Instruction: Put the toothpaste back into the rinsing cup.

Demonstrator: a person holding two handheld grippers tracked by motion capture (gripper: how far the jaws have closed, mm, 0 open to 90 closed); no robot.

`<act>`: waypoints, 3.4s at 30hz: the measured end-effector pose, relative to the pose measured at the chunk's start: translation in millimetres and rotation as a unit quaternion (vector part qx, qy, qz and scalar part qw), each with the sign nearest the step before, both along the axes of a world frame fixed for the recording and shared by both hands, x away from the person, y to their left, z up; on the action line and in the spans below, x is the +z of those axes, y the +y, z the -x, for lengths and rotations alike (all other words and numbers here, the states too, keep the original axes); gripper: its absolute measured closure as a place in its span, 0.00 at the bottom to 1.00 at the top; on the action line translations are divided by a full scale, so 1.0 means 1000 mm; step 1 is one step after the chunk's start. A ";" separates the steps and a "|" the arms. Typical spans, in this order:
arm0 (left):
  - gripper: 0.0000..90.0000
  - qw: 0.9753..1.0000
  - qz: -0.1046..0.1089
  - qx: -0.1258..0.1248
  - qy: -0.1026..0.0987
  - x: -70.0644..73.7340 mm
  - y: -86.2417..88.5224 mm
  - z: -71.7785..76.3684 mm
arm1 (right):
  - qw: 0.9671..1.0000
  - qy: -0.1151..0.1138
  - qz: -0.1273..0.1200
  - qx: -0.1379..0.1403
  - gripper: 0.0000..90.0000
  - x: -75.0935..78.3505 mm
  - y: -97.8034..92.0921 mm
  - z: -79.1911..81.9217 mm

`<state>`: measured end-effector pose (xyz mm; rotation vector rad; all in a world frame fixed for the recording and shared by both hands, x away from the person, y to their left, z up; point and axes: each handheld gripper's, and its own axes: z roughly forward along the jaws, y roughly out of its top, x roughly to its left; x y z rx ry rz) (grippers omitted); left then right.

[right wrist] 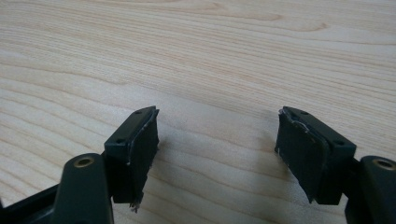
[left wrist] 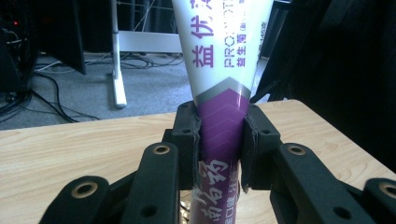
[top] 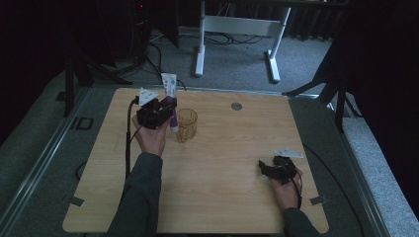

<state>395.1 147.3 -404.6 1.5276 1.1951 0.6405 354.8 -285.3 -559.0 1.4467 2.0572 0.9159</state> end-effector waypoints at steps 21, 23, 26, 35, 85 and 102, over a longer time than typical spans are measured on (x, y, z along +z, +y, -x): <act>0.79 1.000 0.014 0.004 -0.025 0.015 0.002 -0.007 | 1.000 0.000 0.000 0.000 0.33 0.000 0.000 0.000; 0.78 0.999 0.023 0.002 -0.026 0.016 0.003 -0.007 | 1.000 0.000 0.000 0.000 0.33 0.000 0.000 0.000; 0.78 0.999 0.021 0.003 -0.027 0.017 0.002 -0.008 | 1.000 0.000 0.000 0.000 0.33 0.000 0.000 0.000; 0.78 0.999 0.018 0.002 -0.028 0.015 -0.006 -0.013 | 1.000 -0.001 0.004 0.001 0.33 0.000 0.001 0.000; 0.78 1.000 -0.014 0.000 -0.014 -0.024 -0.031 -0.055 | 1.000 -0.001 0.004 0.000 0.33 0.000 0.001 0.000; 0.78 1.000 -0.027 -0.007 -0.001 -0.034 -0.036 -0.061 | 1.000 -0.001 0.004 0.000 0.33 0.000 0.001 0.000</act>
